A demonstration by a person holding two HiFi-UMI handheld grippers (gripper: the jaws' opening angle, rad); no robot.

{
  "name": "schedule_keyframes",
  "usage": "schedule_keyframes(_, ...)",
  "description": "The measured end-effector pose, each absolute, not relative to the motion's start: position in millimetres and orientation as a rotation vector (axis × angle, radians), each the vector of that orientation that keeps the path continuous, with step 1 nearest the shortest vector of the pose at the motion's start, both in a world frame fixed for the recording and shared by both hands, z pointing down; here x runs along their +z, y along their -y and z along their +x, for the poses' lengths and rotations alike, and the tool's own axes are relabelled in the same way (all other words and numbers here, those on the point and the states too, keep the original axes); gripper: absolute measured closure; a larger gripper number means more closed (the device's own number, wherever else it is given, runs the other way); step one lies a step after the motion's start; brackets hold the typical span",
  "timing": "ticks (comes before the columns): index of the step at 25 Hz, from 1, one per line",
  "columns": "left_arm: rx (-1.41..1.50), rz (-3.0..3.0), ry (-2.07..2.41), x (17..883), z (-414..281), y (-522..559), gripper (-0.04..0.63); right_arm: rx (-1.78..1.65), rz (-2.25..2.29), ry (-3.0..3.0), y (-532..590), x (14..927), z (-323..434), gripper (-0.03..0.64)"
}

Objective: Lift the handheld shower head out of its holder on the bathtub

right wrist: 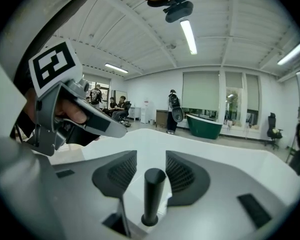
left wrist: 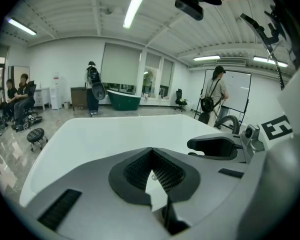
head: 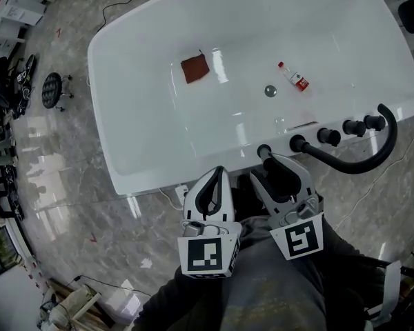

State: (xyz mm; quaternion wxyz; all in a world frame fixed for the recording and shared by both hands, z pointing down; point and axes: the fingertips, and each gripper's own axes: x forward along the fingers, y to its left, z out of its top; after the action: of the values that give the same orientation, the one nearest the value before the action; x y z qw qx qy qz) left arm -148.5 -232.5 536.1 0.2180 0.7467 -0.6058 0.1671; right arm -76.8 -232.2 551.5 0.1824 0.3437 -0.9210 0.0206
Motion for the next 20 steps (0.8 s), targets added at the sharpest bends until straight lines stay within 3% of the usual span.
schedule_keyframes(13,0.488,2.072,1.659,553,-149,236,0.594,0.112,1.0,2.518,234,595,-72,0.442)
schedule_keyframes(15,0.489,2.073,1.659,552,-148,235,0.594,0.108,1.004,2.501,234,599,-70,0.471)
schedule_keyframes(20,0.494,2.064,1.669,549,-152,235,0.594,0.125,1.007,2.498,234,599,-70,0.472)
